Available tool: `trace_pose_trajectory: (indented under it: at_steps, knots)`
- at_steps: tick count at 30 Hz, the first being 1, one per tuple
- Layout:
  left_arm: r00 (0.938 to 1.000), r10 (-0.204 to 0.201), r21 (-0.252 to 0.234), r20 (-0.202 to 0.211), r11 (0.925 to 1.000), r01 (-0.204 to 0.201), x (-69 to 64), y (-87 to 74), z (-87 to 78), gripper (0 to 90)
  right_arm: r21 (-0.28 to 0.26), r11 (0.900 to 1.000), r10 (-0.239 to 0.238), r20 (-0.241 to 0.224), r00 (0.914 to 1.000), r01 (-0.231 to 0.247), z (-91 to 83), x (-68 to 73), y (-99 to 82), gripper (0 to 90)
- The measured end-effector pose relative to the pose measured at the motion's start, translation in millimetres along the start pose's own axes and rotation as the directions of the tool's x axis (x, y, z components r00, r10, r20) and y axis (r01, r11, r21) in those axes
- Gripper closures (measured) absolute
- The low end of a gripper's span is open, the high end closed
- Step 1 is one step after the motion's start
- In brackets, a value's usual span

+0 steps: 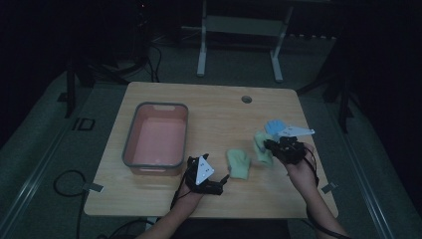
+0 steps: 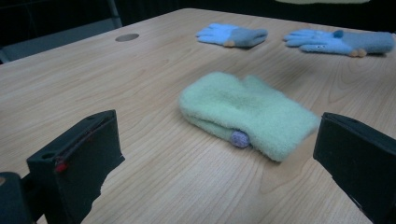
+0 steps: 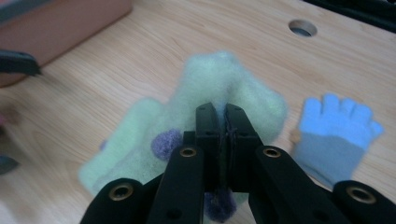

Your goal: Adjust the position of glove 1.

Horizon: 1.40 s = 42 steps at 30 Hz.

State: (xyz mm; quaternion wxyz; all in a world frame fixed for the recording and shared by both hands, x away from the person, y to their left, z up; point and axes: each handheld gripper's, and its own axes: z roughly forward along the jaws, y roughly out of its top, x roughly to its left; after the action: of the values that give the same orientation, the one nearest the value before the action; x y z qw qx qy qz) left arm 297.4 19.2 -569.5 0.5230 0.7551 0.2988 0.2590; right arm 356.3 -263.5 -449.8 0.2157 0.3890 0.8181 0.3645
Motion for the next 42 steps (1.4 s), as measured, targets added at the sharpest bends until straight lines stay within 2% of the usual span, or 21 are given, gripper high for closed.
trace_pose_trajectory:
  at_steps: [7,15,19,23,30,33,37,40,42]
  knots:
    - [1.0000,-0.006,-0.006,0.001,1.0000,0.006,0.6,-0.3,-0.7,1.1,0.008,0.9994,-0.035,-0.033,0.9989,0.035,10.2,25.1,6.6,86.1]
    - [0.9998,-0.017,-0.012,0.004,0.9998,0.017,1.4,-0.6,-1.0,1.1,0.044,0.9971,-0.059,-0.074,0.9955,0.063,34.2,47.8,0.8,86.1]
    - [0.9998,-0.016,-0.011,0.007,0.9998,0.016,1.6,-0.6,-1.1,1.1,0.066,0.9952,-0.067,-0.088,0.9939,0.072,45.0,53.8,-3.5,86.0]
    - [0.9997,-0.022,-0.012,0.014,0.9997,0.022,1.7,-0.5,-1.0,1.1,0.102,0.9925,-0.058,-0.088,0.9944,0.067,56.6,54.4,-9.4,85.8]
    - [0.9999,-0.001,-0.015,0.015,0.9999,0.001,-0.9,-0.3,-0.8,1.1,0.148,0.9865,-0.055,-0.097,0.9938,0.070,75.9,54.6,-19.9,84.7]
    - [0.9996,-0.012,-0.018,0.024,0.9997,0.013,-0.3,-0.1,-0.3,1.1,0.162,0.9844,-0.052,-0.100,0.9936,0.068,81.7,53.2,-24.3,84.1]
    - [0.9990,-0.025,-0.034,0.037,0.9991,0.026,0.9,-0.5,-0.9,1.1,0.156,0.9859,-0.044,-0.111,0.9929,0.061,81.8,50.6,-26.0,80.8]
    - [0.9989,0.015,-0.014,0.044,0.9998,-0.014,0.1,0.6,-0.6,1.1,0.129,0.9895,-0.050,-0.117,0.9919,0.065,74.5,48.2,-23.2,76.3]
    - [0.9967,0.020,-0.015,0.079,0.9997,-0.019,-0.8,3.2,-1.1,1.1,0.107,0.9914,-0.062,-0.124,0.9903,0.076,68.1,45.3,-21.4,73.9]
